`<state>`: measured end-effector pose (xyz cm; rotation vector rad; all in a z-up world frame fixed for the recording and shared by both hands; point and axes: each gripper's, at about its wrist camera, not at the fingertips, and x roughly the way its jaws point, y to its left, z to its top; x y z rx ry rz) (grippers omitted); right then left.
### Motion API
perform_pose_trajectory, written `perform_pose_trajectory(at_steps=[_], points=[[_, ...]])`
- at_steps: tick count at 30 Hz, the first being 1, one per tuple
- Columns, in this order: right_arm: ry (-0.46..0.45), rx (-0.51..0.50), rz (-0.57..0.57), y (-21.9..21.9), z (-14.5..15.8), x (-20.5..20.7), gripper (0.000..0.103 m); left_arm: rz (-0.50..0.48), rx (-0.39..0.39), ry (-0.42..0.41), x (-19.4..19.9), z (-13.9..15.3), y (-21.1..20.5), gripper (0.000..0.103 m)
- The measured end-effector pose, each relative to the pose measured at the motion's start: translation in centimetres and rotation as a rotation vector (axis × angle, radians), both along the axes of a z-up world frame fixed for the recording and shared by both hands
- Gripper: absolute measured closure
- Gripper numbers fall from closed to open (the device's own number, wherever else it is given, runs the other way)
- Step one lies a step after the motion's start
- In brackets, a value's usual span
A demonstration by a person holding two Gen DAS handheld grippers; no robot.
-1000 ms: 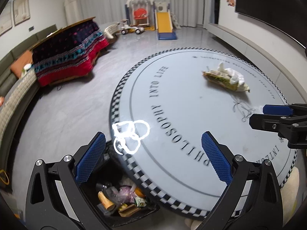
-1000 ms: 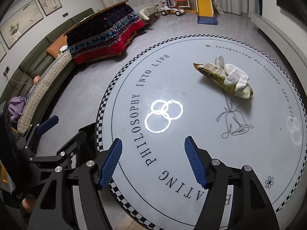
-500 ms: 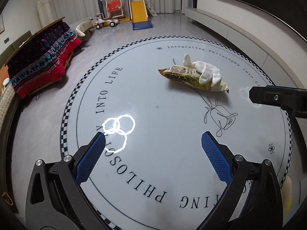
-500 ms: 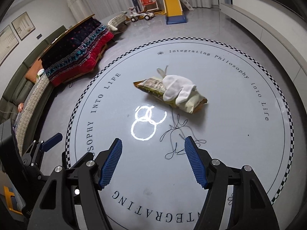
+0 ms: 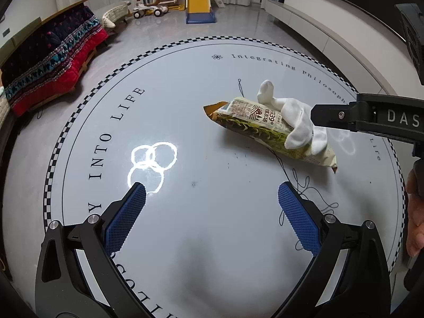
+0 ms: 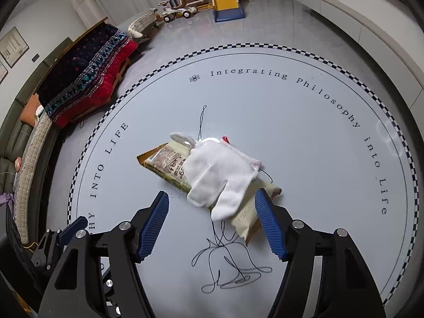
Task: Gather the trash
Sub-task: 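Grasp the white sock with the right tool while the left tool grasps the snack bag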
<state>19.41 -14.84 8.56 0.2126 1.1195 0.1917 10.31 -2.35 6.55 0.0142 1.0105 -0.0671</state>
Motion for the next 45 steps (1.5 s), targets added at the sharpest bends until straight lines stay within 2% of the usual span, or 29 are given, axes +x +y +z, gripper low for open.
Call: perform_pose_trajectory(at_steps=[7, 8, 9, 10, 12, 23, 35, 42, 44, 45], points=[[0.05, -0.017, 0.032, 0.6, -2.6, 3.2, 0.035, 0.042, -0.037, 0.026, 2.8, -1.1, -0.1, 0.006], [0.056, -0.018, 0.041, 0.7, -2.8, 3.4, 0.042, 0.044, -0.041, 0.031, 3.2, -1.3, -0.2, 0.006], [0.068, -0.014, 0.053, 0.9, -3.1, 3.5, 0.056, 0.048, -0.044, 0.035, 3.5, -1.3, -0.3, 0.006], [0.068, 0.001, 0.057, 0.7, -3.1, 3.6, 0.06, 0.054, -0.049, 0.04, 3.8, -1.4, -0.4, 0.006], [0.056, 0.04, 0.055, 0.1, -2.5, 3.9, 0.093, 0.063, -0.063, 0.046, 4.3, -1.4, -0.8, 0.006], [-0.022, 0.007, -0.036, -5.9, -0.5, 3.6, 0.094, 0.236, -0.176, 0.156, 7.5, -2.9, -3.3, 0.006], [-0.018, 0.023, -0.075, -9.8, -1.8, 3.6, 0.094, 0.372, -0.216, 0.155, 10.5, -3.3, -6.1, 0.006], [-0.013, 0.027, -0.088, -11.0, -2.5, 3.3, 0.094, 0.385, -0.22, 0.143, 12.3, -3.7, -7.5, 0.007], [-0.01, 0.025, -0.088, -11.2, -2.7, 3.3, 0.094, 0.378, -0.235, 0.15, 13.0, -4.0, -7.8, 0.011], [-0.011, 0.024, -0.088, -11.1, -2.6, 3.2, 0.094, 0.368, -0.244, 0.153, 13.3, -4.1, -8.0, 0.017]])
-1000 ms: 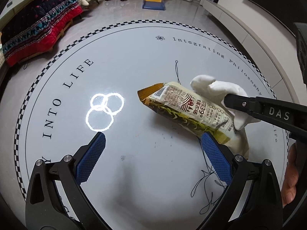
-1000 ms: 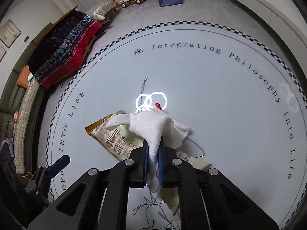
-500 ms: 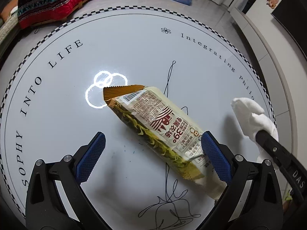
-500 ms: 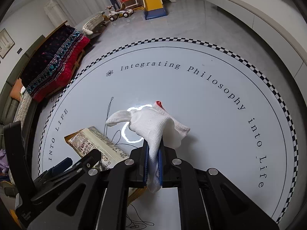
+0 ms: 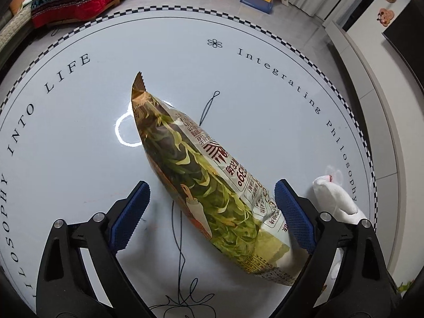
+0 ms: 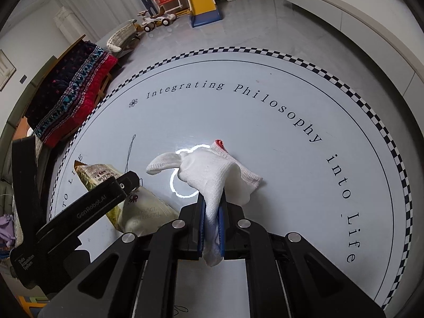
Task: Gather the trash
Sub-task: 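Grasp the white sock with the right tool while the left tool grasps the snack bag, then carry the snack bag and white sock over the bin and release both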
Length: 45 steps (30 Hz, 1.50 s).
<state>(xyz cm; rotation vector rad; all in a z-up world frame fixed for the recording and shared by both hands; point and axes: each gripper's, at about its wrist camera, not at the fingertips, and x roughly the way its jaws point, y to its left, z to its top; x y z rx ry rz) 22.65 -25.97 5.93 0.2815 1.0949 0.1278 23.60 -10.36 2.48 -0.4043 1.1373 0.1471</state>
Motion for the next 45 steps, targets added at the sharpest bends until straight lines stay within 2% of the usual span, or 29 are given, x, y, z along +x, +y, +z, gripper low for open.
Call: perform_pose_trajectory(at_steps=[1, 5, 10, 18, 27, 34, 45], points=[[0.0, 0.001, -0.001, -0.1, 0.0, 0.0, 0.094, -0.011, -0.013, -0.002, 0.3, -0.1, -0.3, 0.024], [0.001, 0.001, -0.004, -0.3, 0.0, -0.1, 0.094, -0.034, -0.014, -0.004, 1.0, -0.1, -1.1, 0.03], [0.001, -0.002, -0.003, -0.2, 0.2, -0.5, 0.094, -0.089, -0.036, -0.021, 0.6, 0.1, -1.2, 0.044], [-0.018, -0.011, 0.007, 1.3, 2.3, -2.7, 0.094, -0.148, -0.03, -0.056, -3.0, 2.0, 0.7, 0.046], [-0.05, -0.014, 0.051, 4.9, 5.4, -7.2, 0.094, -0.193, 0.049, -0.131, -8.6, 6.1, 4.2, 0.046], [-0.065, -0.008, 0.09, 8.5, 7.1, -10.9, 0.094, -0.183, 0.095, -0.174, -13.6, 8.5, 7.7, 0.046], [-0.07, 0.018, 0.221, 17.2, 7.9, -16.7, 0.094, -0.152, 0.187, -0.213, -21.7, 9.6, 14.1, 0.046]])
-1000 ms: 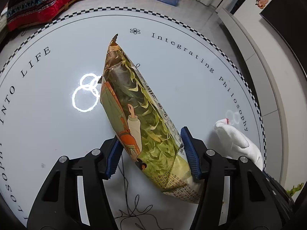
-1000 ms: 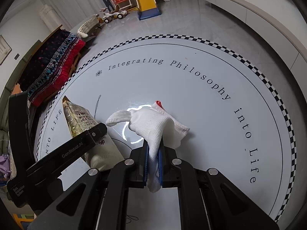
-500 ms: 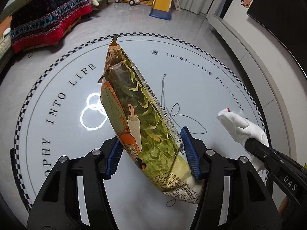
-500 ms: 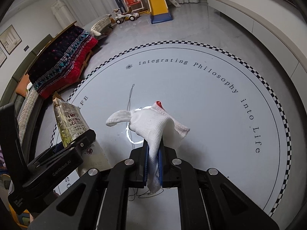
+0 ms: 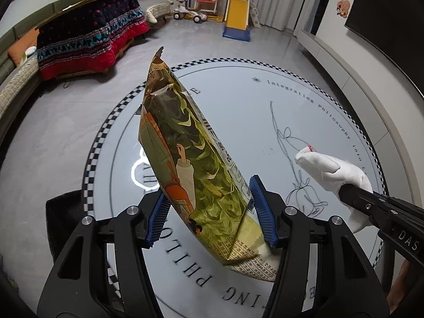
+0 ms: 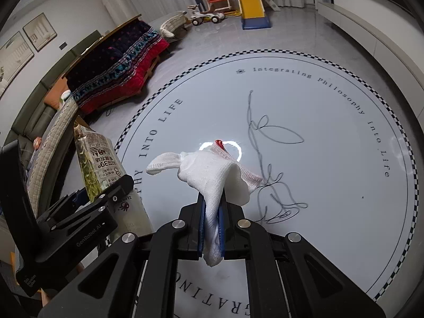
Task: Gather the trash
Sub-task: 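Carry the snack bag and white sock over the bin and release both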
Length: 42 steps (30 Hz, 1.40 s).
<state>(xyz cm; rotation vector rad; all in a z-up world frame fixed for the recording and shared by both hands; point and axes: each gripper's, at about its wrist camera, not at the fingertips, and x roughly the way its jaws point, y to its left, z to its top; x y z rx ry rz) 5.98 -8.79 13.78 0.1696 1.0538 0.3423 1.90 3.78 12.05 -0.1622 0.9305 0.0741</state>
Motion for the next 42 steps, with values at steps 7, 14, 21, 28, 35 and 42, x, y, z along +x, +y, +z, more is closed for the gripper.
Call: perform_pose_trajectory(at_steps=[7, 14, 21, 28, 35, 42], points=[[0.007, 0.017, 0.111, 6.9, -0.2, -3.2, 0.094, 0.059, 0.065, -0.015, -5.2, 0.0, 5.8, 0.045], [0.01, 0.019, 0.281, 15.9, -0.4, -6.8, 0.094, 0.174, 0.087, -0.012, -10.6, -0.7, 12.8, 0.045], [0.029, 0.011, 0.418, 23.3, -1.7, -9.3, 0.094, 0.284, 0.121, 0.01, -15.1, -2.2, 19.0, 0.045], [0.072, -0.015, 0.518, 29.6, -4.2, -10.8, 0.094, 0.373, 0.108, 0.07, -18.9, -5.6, 24.5, 0.044], [0.065, -0.079, 0.502, 33.9, -5.7, -10.5, 0.048, 0.493, 0.177, 0.133, -21.5, -8.7, 28.0, 0.006], [0.064, -0.09, 0.522, 34.2, -6.0, -11.5, 0.048, 0.538, 0.111, 0.129, -22.9, -9.5, 30.1, 0.006]])
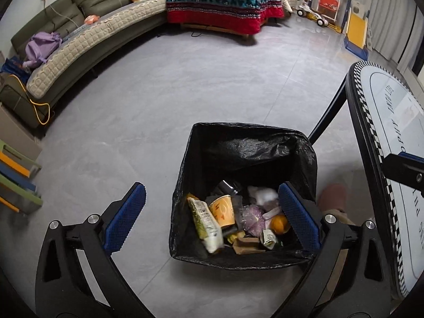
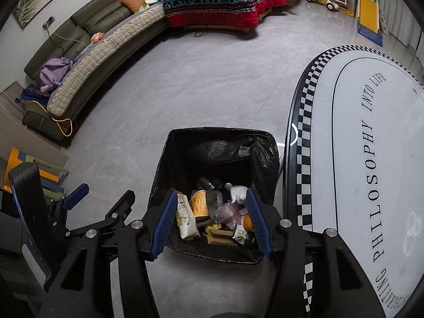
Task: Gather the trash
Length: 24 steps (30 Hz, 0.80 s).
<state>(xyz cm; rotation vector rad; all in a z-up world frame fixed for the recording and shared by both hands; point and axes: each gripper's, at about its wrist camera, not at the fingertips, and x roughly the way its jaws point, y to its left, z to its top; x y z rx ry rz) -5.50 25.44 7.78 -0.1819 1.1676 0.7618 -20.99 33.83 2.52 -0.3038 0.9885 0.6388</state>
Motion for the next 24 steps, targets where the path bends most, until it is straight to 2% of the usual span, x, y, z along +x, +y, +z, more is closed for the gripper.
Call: perform_pose_trajectory(at_steps=[10, 14, 24], points=[[0.004, 0.029, 0.013, -1.5, 0.7, -0.6, 0.046, -0.003, -0.008, -0.005, 0.7, 0.6, -0.7, 0.006], [-0.017, 0.052, 0.006, -3.0, 1.8, -0.9, 0.04, -0.02, -0.003, -0.023, 1.2, 1.7, -1.8, 0.006], [-0.074, 0.059, -0.086, -10.1, 3.8, 0.9, 0.035, -0.148, 0.015, -0.071, 5.7, 4.9, -7.6, 0.006]])
